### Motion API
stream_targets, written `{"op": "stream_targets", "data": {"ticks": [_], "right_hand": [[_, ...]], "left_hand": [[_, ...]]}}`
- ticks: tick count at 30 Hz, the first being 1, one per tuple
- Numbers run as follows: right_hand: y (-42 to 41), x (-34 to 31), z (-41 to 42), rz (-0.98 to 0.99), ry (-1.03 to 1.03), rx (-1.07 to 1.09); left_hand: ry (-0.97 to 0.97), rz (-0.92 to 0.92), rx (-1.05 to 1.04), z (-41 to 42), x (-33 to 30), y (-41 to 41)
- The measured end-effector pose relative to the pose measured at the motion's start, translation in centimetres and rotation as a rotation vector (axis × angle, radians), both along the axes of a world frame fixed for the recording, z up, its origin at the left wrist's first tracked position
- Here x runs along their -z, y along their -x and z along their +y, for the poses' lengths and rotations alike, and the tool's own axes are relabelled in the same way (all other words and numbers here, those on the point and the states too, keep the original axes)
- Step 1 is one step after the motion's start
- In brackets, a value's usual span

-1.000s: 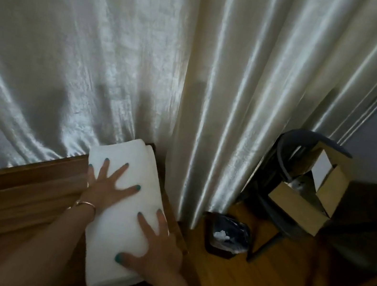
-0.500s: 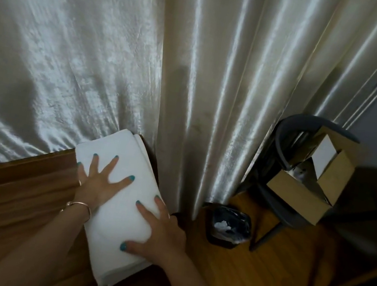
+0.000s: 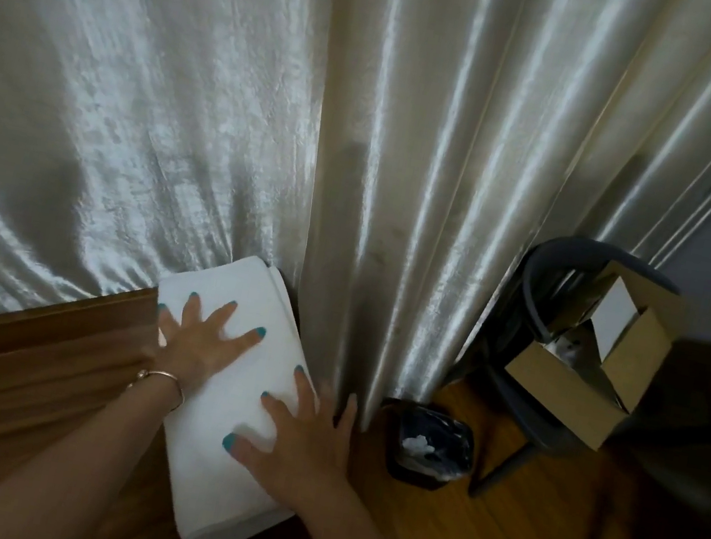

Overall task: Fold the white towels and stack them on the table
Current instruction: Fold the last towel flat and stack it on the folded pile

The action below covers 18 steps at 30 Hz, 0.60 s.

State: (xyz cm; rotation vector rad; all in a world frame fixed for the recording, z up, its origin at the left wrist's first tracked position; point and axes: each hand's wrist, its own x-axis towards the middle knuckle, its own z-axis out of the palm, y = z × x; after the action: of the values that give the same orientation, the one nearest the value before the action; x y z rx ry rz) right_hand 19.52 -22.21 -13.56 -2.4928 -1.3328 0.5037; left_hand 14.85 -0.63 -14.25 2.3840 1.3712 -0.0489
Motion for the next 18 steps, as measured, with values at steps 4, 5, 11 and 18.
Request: {"op": "stream_targets", "data": {"ticks": [4, 5, 11, 18], "right_hand": [[0.9, 0.9, 1.9, -0.030, -0.079, -0.088], [1.0, 1.4, 2.0, -0.032, -0.062, -0.100], [-0.4, 1.3, 3.1, 0.036, 0.046, -0.147], [-2.2, -0.1, 5.9, -0.090, -0.115, -0.115]], "left_hand": [[-0.182, 0.044, 0.119, 0.1, -1.2, -1.9], [-0.176, 0.076, 0.161, 0.1, -1.0, -2.1], [-0.192, 0.061, 0.154, 0.9, 1.1, -2.7], [-0.295, -0.046, 0.165, 0.9, 2.2, -1.8]]}}
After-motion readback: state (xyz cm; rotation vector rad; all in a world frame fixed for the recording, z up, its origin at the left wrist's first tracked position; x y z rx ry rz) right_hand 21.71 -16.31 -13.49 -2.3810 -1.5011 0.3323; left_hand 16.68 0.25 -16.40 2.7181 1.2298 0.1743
